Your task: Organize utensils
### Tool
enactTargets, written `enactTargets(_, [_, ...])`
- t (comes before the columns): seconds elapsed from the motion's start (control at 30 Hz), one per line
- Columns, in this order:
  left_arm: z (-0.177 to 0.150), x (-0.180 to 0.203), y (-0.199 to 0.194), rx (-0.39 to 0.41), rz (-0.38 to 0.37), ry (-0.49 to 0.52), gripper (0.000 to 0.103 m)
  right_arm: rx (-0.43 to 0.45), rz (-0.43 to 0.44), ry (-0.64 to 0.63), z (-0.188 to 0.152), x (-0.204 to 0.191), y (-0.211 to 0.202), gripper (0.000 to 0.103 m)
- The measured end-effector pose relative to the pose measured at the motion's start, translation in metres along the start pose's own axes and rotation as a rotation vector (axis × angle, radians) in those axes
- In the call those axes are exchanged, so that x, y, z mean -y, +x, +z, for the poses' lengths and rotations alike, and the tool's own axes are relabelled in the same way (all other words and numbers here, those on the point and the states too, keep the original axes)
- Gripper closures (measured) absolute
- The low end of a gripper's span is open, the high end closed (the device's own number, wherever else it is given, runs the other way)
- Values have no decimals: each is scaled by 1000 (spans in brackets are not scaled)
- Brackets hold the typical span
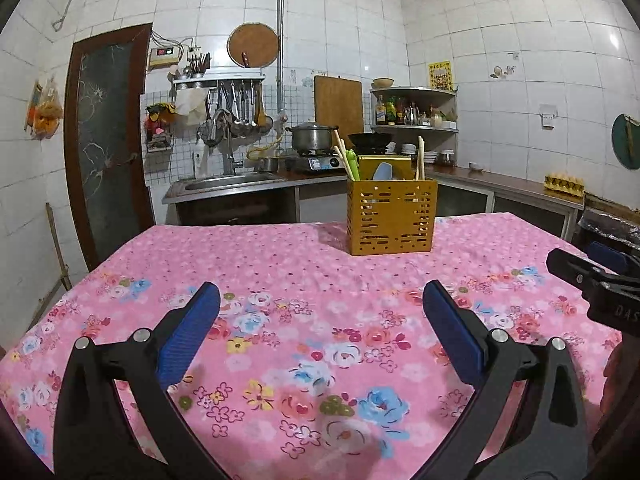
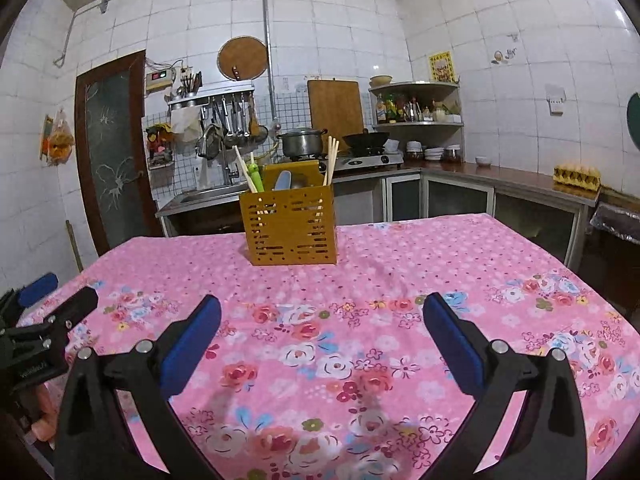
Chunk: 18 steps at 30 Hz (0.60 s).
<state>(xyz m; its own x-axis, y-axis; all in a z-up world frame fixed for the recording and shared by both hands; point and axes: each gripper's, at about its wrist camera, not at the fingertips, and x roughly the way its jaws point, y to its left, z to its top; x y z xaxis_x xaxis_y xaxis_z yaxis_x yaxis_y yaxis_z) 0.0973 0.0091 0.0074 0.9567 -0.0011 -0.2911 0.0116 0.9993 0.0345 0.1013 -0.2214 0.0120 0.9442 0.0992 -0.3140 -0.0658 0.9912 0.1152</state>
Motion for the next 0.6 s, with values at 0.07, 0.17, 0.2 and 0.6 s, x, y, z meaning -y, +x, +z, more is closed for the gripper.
enactTargets(0.07, [-1,-2,1,6,3,-6,5,2,-2,-13,-1,-2,0,4])
enactTargets(0.17, [-4,-5,3,0,-1,-11,5,7,-5,-18,-3,-4,0,4])
enactTargets(0.2, [-4,-6,4,-3,-6,-14,5,7,-9,-20,-4,-4,0,4])
enactTargets(0.6, [-6,-6,-4,39,-3,-11,5,74,-81,-54,-7,-11,-15,4])
